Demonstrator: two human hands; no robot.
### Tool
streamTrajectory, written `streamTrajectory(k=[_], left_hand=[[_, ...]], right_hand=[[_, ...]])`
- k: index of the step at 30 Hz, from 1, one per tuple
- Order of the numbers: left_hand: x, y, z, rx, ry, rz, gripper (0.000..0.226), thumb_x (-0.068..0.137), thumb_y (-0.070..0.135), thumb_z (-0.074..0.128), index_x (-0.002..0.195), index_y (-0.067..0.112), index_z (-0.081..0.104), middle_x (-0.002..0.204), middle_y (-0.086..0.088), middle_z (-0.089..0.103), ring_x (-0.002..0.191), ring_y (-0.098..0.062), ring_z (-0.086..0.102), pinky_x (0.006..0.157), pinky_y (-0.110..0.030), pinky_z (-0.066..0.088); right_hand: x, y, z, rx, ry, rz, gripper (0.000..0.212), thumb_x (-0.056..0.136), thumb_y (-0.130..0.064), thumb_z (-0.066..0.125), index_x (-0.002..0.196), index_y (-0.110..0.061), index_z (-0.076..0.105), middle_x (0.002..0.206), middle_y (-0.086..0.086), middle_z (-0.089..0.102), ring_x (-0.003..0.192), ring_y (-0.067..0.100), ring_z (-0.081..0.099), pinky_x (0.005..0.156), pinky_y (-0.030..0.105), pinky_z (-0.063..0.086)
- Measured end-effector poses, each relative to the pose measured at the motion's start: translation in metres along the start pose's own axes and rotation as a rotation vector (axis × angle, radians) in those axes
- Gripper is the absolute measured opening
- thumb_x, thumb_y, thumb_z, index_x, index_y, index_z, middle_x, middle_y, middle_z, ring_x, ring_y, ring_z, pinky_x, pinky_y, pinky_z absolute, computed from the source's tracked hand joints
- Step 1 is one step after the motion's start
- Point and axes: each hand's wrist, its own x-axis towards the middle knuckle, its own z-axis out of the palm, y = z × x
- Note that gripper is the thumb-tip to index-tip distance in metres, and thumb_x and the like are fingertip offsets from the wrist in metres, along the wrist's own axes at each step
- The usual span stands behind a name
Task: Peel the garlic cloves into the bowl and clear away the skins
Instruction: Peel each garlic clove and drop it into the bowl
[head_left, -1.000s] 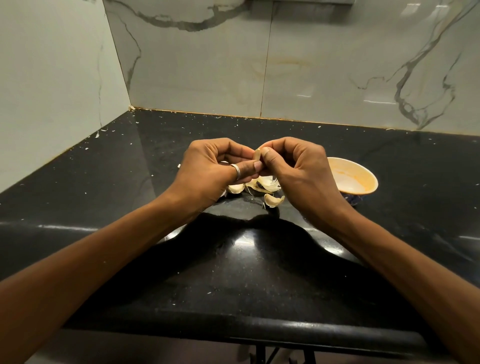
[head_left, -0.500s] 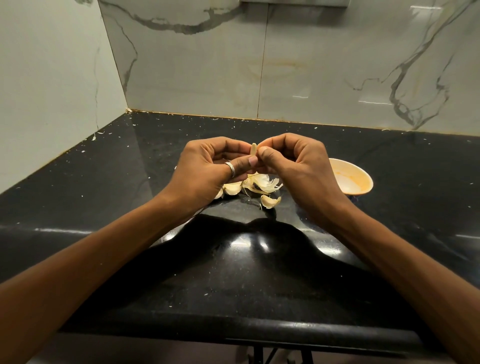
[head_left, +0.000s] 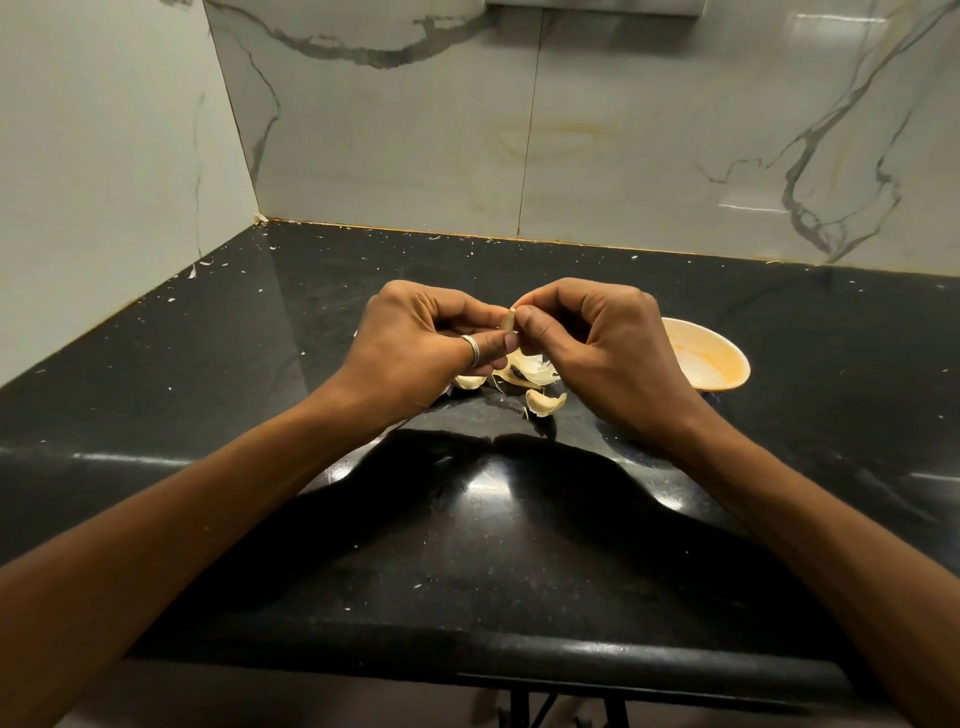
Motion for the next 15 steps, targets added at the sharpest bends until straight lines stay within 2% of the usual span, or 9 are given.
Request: streamTrajectory(k=[9, 15], left_hand=[[0.0033, -0.0073, -0.003, 0.204, -0.014, 0.088, 0.021, 0.079, 0.007, 0.082, 0.1, 0.008, 0.078, 0.085, -0.003, 0.077, 0.073, -0.013, 0.076, 0.07, -0.026, 0.062], [0.003, -0.0103, -0.0055, 0.387, 0.038, 0.229, 0.018, 0.079, 0.019, 0.085, 0.095, 0.015, 0.081, 0.081, 0.004, 0.076, 0.072, -0.004, 0.072, 0.068, -0.032, 0.062]], right_hand=[[-0.0029, 0.003, -0.0006, -0.019, -0.056, -0.01, 0.01, 0.097, -0.014, 0.067, 0.098, -0.01, 0.077, 0.081, 0.0, 0.075, 0.074, 0.017, 0.072, 0.068, 0.044, 0.058], [-0.0021, 0.0028, 0.003, 0.019, -0.043, 0.026, 0.011, 0.097, -0.014, 0.067, 0.094, -0.012, 0.078, 0.079, -0.002, 0.076, 0.074, 0.013, 0.074, 0.07, 0.044, 0.061]])
